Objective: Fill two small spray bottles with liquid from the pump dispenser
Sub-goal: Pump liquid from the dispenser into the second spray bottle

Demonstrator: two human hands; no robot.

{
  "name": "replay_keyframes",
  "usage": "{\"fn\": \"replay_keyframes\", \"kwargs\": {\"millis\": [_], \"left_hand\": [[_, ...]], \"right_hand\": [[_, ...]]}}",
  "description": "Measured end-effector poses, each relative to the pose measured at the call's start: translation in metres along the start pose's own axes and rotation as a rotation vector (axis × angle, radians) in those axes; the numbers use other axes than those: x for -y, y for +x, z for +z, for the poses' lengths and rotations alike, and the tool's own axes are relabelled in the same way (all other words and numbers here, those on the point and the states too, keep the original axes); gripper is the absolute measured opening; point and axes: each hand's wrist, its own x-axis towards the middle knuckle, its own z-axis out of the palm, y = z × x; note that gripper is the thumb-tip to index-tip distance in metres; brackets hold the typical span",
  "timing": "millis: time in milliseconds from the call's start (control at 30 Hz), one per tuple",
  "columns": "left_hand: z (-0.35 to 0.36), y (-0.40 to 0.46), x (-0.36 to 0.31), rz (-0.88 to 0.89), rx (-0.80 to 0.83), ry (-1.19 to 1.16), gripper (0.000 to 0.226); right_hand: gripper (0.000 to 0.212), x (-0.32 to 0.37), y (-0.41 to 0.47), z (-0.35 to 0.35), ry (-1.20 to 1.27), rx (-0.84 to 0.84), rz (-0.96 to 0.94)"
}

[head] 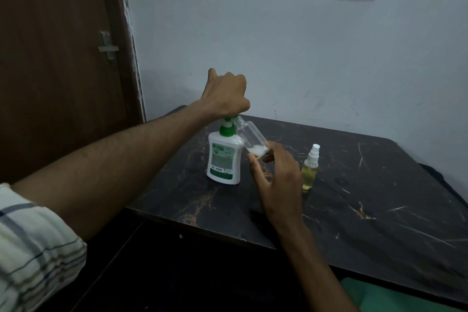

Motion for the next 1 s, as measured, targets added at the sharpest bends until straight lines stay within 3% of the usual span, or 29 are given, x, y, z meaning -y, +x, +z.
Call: {"fn": "replay_keyframes", "kwargs": {"millis": [667, 833, 1000], "left_hand": [[0.001, 0.0006, 0.0005, 0.023, 0.009, 0.018, 0.014], [0.0058, -0.0004, -0.0003, -0.027, 0.027, -0.039, 0.025], [-0.0009, 0.0009, 0.001, 0.006, 0.02, -0.02, 0.013]], "right_hand": [[0.039, 0.0032, 0.0, -0.0033, -0.008, -0.015, -0.01], [0.036, 0.0012, 0.0008, -0.0008, -0.006, -0.014, -0.009], [0.035, 0.0015, 0.0004, -0.0019, -0.008, -0.011, -0.018]]}}
